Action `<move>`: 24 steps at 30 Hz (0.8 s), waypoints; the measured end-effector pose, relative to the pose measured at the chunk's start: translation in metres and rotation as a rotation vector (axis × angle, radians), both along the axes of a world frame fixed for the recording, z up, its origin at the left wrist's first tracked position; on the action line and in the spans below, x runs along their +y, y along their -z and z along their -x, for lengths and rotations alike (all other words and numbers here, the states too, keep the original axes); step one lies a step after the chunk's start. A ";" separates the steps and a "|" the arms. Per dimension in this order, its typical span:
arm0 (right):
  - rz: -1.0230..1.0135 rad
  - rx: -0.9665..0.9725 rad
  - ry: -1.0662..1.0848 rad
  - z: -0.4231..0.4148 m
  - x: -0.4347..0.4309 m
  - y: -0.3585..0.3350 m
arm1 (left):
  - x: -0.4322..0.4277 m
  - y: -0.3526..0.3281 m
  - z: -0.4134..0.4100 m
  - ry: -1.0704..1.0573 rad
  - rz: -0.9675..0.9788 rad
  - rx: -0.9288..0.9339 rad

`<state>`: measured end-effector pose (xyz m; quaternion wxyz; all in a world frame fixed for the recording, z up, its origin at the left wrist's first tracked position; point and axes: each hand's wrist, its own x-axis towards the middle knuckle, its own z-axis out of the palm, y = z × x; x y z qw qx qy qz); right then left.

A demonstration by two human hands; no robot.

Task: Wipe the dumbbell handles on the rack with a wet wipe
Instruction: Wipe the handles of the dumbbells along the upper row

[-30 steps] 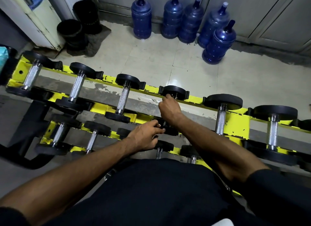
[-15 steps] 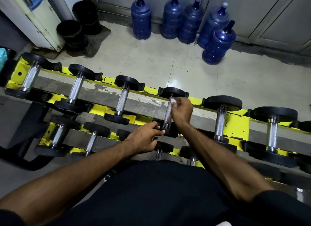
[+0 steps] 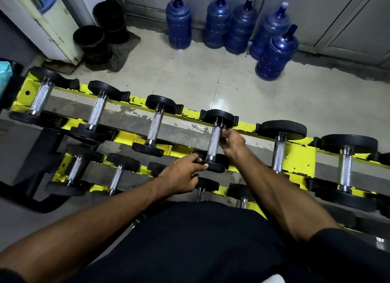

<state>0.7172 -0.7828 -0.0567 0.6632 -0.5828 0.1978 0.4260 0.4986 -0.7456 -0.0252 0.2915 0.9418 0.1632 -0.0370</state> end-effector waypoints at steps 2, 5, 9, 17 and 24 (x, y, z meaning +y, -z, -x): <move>0.107 -0.268 -0.054 0.013 -0.014 -0.005 | -0.001 0.001 0.000 -0.009 0.005 -0.011; 0.227 -0.840 -0.351 0.028 -0.037 -0.008 | 0.000 -0.001 -0.001 -0.015 0.004 -0.016; 0.195 -1.177 -0.544 0.025 -0.027 -0.015 | 0.000 -0.001 -0.002 -0.013 0.000 -0.006; 0.710 -1.857 -1.526 0.037 -0.018 -0.036 | -0.001 0.000 0.000 -0.010 -0.014 -0.016; 0.656 -1.740 -1.612 0.014 -0.003 -0.059 | -0.001 -0.001 -0.001 -0.002 -0.013 -0.011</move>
